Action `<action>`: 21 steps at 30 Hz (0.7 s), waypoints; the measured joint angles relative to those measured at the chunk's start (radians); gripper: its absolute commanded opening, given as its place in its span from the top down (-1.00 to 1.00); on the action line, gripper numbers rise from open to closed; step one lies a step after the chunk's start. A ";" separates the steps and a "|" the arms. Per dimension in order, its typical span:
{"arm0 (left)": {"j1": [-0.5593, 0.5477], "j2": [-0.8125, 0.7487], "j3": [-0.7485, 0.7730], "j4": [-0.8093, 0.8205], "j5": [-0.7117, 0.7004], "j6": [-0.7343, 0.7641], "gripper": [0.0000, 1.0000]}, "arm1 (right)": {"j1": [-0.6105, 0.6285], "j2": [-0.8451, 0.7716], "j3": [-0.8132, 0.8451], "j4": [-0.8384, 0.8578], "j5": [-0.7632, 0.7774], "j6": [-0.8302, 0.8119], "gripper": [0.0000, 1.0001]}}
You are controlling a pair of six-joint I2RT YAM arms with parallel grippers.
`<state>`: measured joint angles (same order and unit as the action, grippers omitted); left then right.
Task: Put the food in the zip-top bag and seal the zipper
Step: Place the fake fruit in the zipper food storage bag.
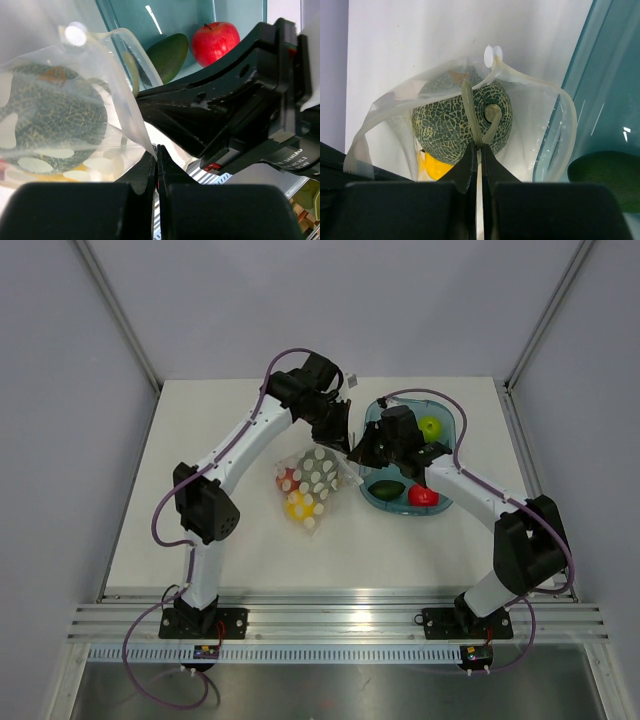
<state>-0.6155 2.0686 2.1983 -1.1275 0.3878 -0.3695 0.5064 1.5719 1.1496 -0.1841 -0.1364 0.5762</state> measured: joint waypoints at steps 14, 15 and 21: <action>-0.004 0.021 0.015 -0.004 0.009 -0.019 1.00 | -0.001 -0.106 -0.122 0.048 -0.095 0.023 1.00; -0.004 0.028 0.023 -0.005 0.013 -0.020 1.00 | -0.001 -0.114 -0.124 0.045 -0.098 0.023 1.00; -0.004 0.061 0.088 -0.004 0.027 -0.018 1.00 | -0.001 -0.153 -0.126 0.040 -0.117 0.024 1.00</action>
<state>-0.6193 2.1292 2.2860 -1.1316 0.4149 -0.3870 0.5056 1.4189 1.0233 -0.1440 -0.2535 0.5999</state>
